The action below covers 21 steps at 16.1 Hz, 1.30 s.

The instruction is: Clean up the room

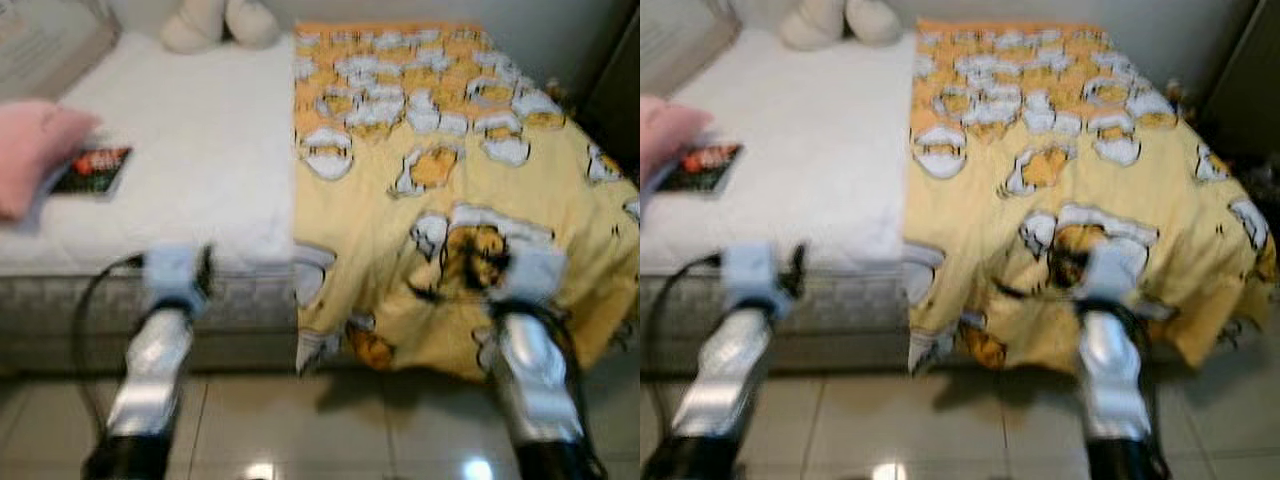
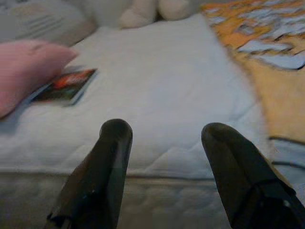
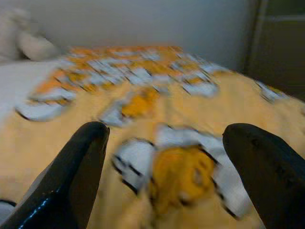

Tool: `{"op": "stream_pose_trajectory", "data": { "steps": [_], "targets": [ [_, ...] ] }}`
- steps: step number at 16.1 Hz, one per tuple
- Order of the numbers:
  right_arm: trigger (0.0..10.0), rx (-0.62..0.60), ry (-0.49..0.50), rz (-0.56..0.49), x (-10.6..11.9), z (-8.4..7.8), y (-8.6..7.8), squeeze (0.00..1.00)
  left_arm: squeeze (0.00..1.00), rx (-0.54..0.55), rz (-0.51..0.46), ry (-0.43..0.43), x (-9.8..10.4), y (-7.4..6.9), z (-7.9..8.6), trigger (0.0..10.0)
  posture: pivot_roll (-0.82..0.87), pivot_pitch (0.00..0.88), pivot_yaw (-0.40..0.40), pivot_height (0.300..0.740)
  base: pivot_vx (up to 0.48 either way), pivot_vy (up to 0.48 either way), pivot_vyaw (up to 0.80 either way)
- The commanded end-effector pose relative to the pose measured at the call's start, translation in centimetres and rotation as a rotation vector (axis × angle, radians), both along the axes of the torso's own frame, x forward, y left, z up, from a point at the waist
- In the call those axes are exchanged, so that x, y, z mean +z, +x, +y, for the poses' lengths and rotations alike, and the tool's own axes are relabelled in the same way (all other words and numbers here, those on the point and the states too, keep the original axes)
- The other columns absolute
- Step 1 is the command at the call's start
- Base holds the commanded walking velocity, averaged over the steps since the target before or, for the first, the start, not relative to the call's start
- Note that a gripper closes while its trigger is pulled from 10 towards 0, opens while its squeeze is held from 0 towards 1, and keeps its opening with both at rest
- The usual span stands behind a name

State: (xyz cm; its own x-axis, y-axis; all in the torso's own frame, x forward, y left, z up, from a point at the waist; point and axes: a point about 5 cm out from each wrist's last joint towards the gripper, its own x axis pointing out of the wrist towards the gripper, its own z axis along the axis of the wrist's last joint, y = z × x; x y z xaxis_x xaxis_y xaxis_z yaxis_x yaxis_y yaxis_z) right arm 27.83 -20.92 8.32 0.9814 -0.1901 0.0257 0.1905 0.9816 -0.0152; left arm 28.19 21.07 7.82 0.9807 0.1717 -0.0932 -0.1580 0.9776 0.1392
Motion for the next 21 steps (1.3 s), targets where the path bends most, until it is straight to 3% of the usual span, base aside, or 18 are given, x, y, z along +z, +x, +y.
{"op": "stream_pose_trajectory", "data": {
  "steps": [1,2,3,4,7,13,14,16,17,18,19,21],
  "targets": [
    [10.0,0.03,0.019,-0.016,0.3,1.0,0.4,0.0,0.0,-0.017,-0.045,0.01,1.0,0.6,-0.5,10.0,-0.09,0.0,0.047,0.74,0.0,0.0,0.0],
    [10.0,0.032,0.024,-0.015,0.3,1.1,0.5,0.0,0.0,-0.012,-0.044,0.003,1.0,0.7,-0.7,10.0,-0.09,0.0,0.047,0.74,0.0,0.0,0.0],
    [10.0,0.111,0.05,-0.024,0.5,2.5,1.1,0.0,0.0,-0.058,-0.084,-0.002,1.9,1.9,-2.4,10.0,-0.09,0.0,0.044,0.74,0.0,0.0,0.74],
    [10.0,0.132,0.053,-0.022,0.5,2.9,1.2,0.0,0.0,-0.063,-0.089,-0.01,2.2,2.2,-2.6,10.0,-0.1,0.0,0.043,0.74,0.0,-0.458,0.66],
    [10.0,0.203,0.041,-0.017,0.7,3.6,1.7,0.0,0.0,-0.067,-0.087,-0.036,2.1,2.5,-2.5,10.0,-0.1,0.0,0.048,0.74,0.0,-0.445,0.62],
    [10.0,0.284,0.03,-0.005,0.5,4.1,1.6,0.0,0.0,-0.048,-0.056,-0.062,1.3,2.1,-2.5,10.0,-0.1,0.0,0.044,0.74,0.0,0.0,0.57],
    [10.0,0.289,0.035,-0.002,0.4,4.1,1.6,0.0,0.0,-0.024,-0.038,-0.078,0.8,1.9,-2.0,10.0,-0.1,0.0,0.045,0.74,0.0,0.0,0.54],
    [10.0,0.305,0.027,0.012,0.1,3.6,1.0,0.0,0.0,-0.039,0.118,-0.075,-1.9,-0.4,-0.4,10.0,-0.1,0.0,0.052,0.74,0.0,0.0,0.51],
    [10.0,0.315,0.009,0.022,0.0,3.0,0.3,0.0,0.0,-0.144,0.234,-0.116,-3.6,-2.3,-0.6,10.0,-0.09,0.0,0.053,0.74,0.0,0.0,0.51],
    [10.0,0.319,0.004,0.032,-0.3,2.6,-0.4,0.0,0.0,-0.212,0.262,-0.145,-4.1,-3.3,-0.8,10.0,-0.09,0.0,0.053,0.74,0.0,0.0,0.51],
    [10.0,0.322,-0.002,0.043,-0.5,2.3,-0.8,0.0,0.0,-0.245,0.254,-0.176,-4.0,-3.6,-1.1,10.0,-0.09,0.0,0.052,0.74,0.0,0.0,0.51],
    [10.0,0.333,-0.013,0.098,-1.6,1.8,-2.5,0.0,0.0,-0.329,0.14,-0.185,-2.2,-3.8,-2.5,10.0,-0.08,0.0,0.042,0.74,0.0,0.0,0.51]
  ]
}}
